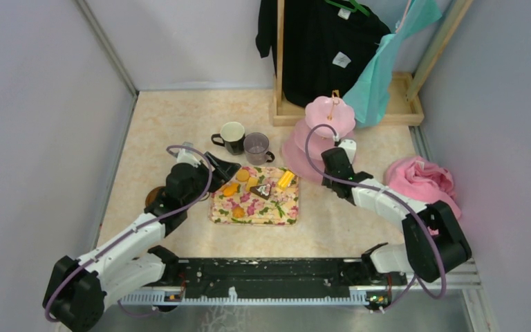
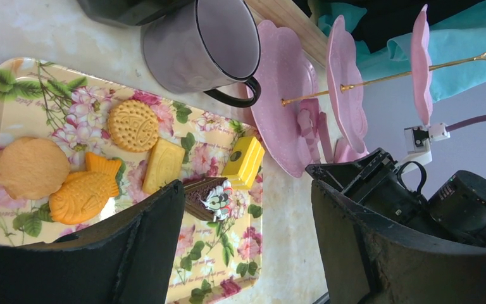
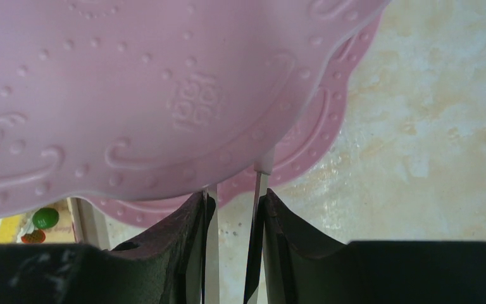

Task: Serve the afternoon tea
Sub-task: Place the desert on the desert table.

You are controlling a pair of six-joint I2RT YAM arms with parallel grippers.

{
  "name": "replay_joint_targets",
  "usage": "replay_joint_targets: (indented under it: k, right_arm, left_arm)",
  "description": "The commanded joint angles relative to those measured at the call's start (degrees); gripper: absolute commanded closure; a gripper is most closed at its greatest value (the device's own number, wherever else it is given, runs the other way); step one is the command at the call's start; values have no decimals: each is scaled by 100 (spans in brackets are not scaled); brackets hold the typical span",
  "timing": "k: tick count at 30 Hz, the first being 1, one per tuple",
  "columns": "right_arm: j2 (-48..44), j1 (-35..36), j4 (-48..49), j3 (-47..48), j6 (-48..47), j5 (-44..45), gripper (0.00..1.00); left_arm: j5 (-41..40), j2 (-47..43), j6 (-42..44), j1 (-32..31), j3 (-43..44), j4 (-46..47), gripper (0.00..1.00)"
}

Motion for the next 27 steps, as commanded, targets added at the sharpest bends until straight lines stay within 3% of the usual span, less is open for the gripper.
replay_joint_targets:
  k: [1, 13, 16, 19, 27]
  right_arm:
    - [167, -210, 670, 166, -186, 83, 100]
    - [393, -460, 1320, -45, -289, -41, 100]
    - [444, -470, 1315, -76, -291, -84, 79]
    - [392, -479, 1315, -153, -292, -111, 66]
    - [133, -479, 1138, -261, -230, -173, 59]
  left_arm:
    - [14, 40, 109, 37, 96, 119, 22]
    - [107, 116, 62, 39, 63, 156, 22]
    - [131, 110, 57, 38, 67, 156, 22]
    - [127, 101, 67, 37, 54, 149, 22]
    - [153, 94, 58, 33, 37, 165, 22]
